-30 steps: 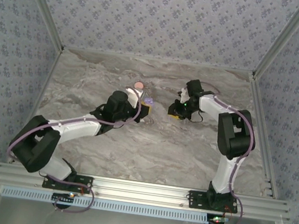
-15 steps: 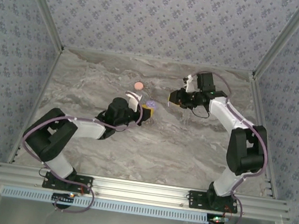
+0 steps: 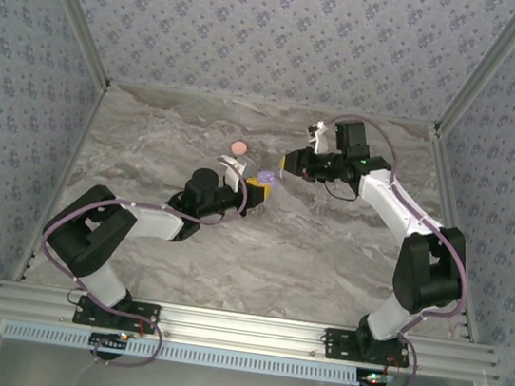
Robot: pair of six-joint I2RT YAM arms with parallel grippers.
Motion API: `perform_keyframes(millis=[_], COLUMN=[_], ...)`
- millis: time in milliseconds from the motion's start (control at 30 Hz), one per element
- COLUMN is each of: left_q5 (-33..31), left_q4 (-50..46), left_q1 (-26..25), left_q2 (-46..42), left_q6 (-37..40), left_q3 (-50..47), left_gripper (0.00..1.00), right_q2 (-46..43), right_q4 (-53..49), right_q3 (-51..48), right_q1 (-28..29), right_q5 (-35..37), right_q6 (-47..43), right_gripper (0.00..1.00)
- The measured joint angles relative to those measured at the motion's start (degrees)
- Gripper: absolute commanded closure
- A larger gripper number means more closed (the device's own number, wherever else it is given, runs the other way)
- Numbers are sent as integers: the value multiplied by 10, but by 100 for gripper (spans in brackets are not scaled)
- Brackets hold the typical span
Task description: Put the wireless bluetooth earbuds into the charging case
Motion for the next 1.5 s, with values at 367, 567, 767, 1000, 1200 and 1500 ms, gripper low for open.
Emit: perform_keyframes(millis=[367,567,767,1000,1200,1500], left_q5=[25,35,38,38,38,38], left_q4=[0,1,2,2,2,2], left_q1=[-5,-7,-9,-9,-9,-9], left_q2=[0,0,0,-2,-7,-16], left_q6=[-9,-11,-12,-22,-29,-33], left_q3=[5,21,21,22,24,28], left_gripper=[87,87,87,87,87,87], right_q2=[-13,-14,-14,-14,-16,-16], right_q4=[8,5,-2,-13,-14,-14], right_q3=[19,26,26,26,26,26], right_q1=[22,30,31,31,31,31], right_q5=[-7,-7,-7,-6,-1,-1], right_q6=[-3,-11,-18,-29,-35,-42], right_gripper=[76,76,77,76,77,77])
